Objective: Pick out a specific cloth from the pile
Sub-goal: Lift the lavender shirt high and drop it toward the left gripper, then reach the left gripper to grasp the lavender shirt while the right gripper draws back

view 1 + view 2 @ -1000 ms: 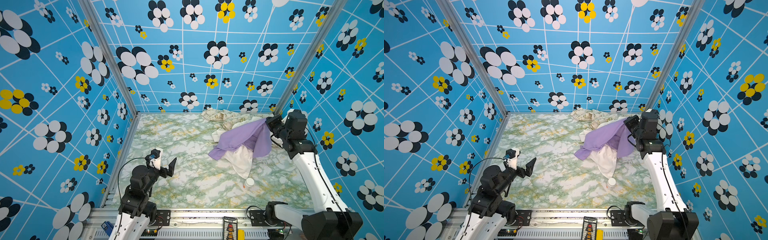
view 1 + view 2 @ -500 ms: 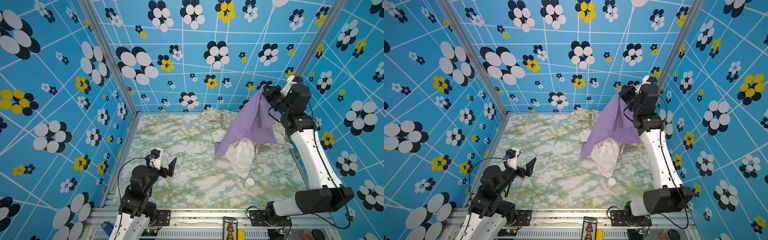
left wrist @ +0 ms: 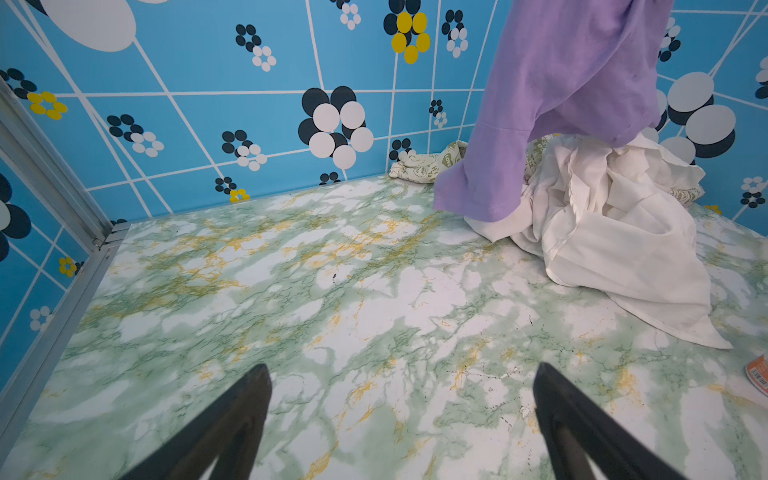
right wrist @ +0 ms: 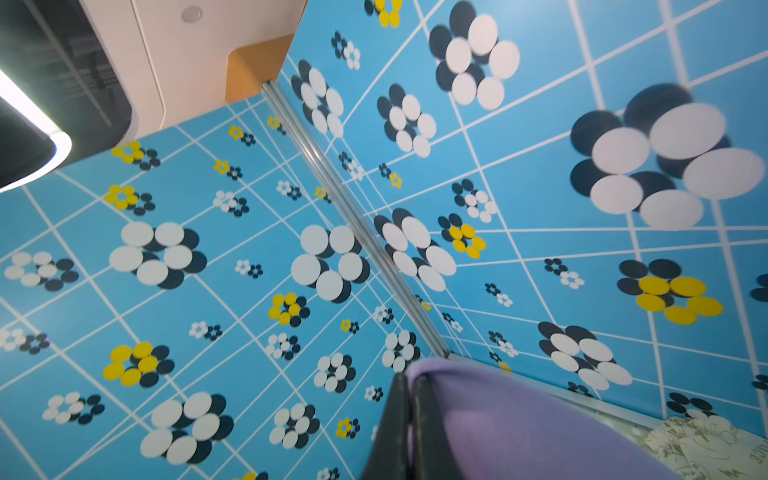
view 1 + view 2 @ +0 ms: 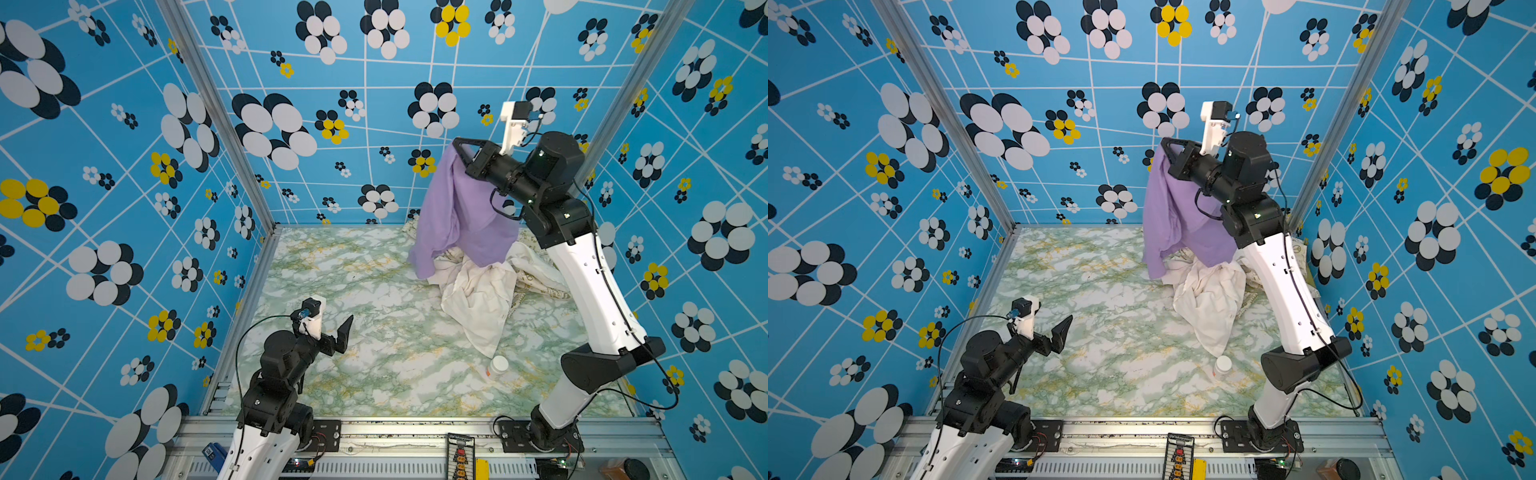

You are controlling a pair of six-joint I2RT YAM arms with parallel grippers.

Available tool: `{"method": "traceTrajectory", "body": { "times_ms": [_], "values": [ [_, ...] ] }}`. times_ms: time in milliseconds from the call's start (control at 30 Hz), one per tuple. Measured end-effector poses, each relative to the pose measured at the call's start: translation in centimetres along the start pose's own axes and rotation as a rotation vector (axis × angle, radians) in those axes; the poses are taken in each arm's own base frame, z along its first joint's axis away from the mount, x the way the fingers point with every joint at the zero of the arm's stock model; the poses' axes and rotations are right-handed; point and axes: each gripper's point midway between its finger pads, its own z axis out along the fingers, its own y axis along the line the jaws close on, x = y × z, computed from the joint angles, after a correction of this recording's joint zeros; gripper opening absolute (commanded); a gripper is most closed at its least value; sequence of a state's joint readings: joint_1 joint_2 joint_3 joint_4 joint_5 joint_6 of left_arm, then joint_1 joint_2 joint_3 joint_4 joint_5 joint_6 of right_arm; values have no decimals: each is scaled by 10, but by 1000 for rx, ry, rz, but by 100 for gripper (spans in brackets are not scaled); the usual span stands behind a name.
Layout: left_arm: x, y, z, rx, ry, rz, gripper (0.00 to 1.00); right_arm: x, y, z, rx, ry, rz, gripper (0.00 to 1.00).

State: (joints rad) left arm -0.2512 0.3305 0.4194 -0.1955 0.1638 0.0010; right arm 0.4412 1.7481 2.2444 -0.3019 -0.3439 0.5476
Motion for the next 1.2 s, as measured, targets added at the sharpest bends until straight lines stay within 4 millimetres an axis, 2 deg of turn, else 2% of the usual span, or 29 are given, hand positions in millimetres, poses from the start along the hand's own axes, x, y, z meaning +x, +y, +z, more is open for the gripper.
{"method": "traceTrajectory", "body": {
  "times_ms": [33, 100, 200, 300, 400, 467, 600, 667, 833, 867, 933, 1067, 1200],
  "values": [
    [0, 0, 0, 0, 0, 0, 99, 15, 2, 7, -13, 46, -4, 0],
    [0, 0, 0, 0, 0, 0, 99, 59, 4, 25, -31, 170, -10, 2],
    [0, 0, 0, 0, 0, 0, 99, 129, -3, 43, -24, 367, -23, 31],
    [0, 0, 0, 0, 0, 0, 99, 191, -15, 48, 5, 547, -60, 56],
    [0, 0, 0, 0, 0, 0, 99, 225, -32, 39, 60, 667, -115, 71],
    [0, 0, 0, 0, 0, 0, 99, 229, -41, 31, 92, 700, -159, 74],
    [0, 0, 0, 0, 0, 0, 99, 222, -50, 16, 139, 706, -228, 76],
    [0, 0, 0, 1, 1, -1, 99, 220, -53, 4, 159, 708, -241, 81],
    [4, -3, 6, 14, 24, -17, 99, 216, -63, -23, 204, 688, -243, 83],
    [6, -3, 8, 17, 33, -26, 99, 215, -67, -29, 217, 681, -238, 88],
    [10, -5, 12, 25, 55, -48, 99, 213, -75, -39, 246, 659, -213, 91],
    [16, -11, 24, 56, 113, -129, 100, 210, -90, -71, 311, 620, -148, 98],
    [4, -26, 33, 104, 135, -199, 100, 211, -88, -111, 355, 598, -109, 98]
  ]
}}
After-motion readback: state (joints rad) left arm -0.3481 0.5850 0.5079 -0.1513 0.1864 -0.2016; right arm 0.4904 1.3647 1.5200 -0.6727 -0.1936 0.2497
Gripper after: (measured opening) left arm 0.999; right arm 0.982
